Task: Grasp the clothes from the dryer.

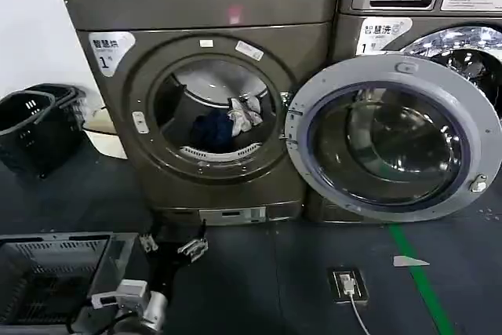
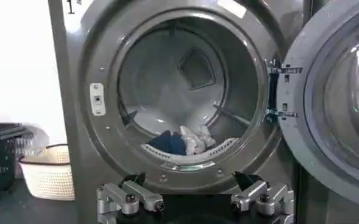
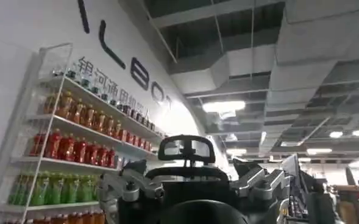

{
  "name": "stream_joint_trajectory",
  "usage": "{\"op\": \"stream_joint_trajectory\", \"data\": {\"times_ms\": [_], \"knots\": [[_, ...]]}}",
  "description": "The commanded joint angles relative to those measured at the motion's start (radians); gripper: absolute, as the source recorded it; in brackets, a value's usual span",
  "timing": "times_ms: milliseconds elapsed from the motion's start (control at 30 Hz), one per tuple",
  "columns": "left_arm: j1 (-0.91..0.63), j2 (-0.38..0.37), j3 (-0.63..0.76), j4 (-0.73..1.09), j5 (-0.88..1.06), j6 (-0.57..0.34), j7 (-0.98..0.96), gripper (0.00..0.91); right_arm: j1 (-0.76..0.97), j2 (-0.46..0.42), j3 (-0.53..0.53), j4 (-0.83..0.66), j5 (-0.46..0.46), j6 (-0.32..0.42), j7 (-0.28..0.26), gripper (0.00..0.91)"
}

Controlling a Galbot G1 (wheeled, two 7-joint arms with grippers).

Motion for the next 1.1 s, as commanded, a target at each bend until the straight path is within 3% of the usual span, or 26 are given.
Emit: {"op": "stream_joint_trajectory", "data": {"times_ms": [33, 567, 1100], "knots": [[-0.003, 0.0, -0.001, 0.004, 0.0, 0.0, 0.0, 0.907, 0.0, 0.002, 0.0, 0.001, -0.001, 0.002, -0.001, 0.907], [-0.019, 0.003, -0.003, -0.004, -0.006, -0.008, 0.006, 0.907, -0.002, 0.006, 0.003, -0.002, 0.023, 0.1, -0.045, 0.907], [-0.016, 0.002, -0.009, -0.016, 0.004, -0.019, -0.01, 0.907, -0.008, 0.015, 0.005, 0.012, 0.027, 0.132, -0.065, 0.907]]}}
